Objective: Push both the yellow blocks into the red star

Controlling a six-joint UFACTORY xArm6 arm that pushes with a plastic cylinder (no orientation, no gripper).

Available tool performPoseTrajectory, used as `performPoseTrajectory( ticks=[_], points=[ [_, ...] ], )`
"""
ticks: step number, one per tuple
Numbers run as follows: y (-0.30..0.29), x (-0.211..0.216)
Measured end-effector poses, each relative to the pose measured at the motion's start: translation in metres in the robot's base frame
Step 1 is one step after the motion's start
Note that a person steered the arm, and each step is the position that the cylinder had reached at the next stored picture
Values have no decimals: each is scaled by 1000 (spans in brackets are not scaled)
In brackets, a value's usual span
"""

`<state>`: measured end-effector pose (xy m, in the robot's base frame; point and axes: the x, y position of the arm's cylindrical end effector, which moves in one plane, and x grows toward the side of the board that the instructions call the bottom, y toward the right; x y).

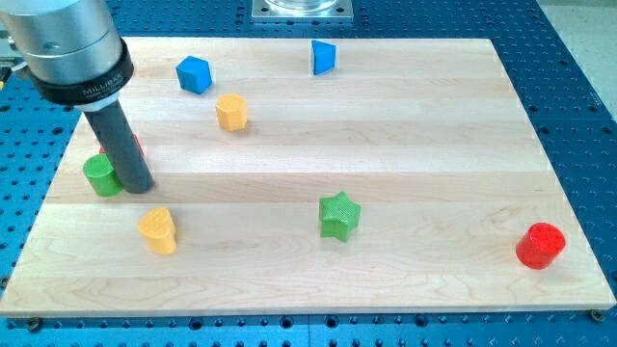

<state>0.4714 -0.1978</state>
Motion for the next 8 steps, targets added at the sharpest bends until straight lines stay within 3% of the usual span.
performPoseTrajectory(
  ticks=[1,2,3,4,5,6,8],
  points=[
    [-12,-43],
    [23,-62],
    [120,-58],
    [184,-98],
    [147,-138],
    [74,-126],
    [159,-94]
  ],
)
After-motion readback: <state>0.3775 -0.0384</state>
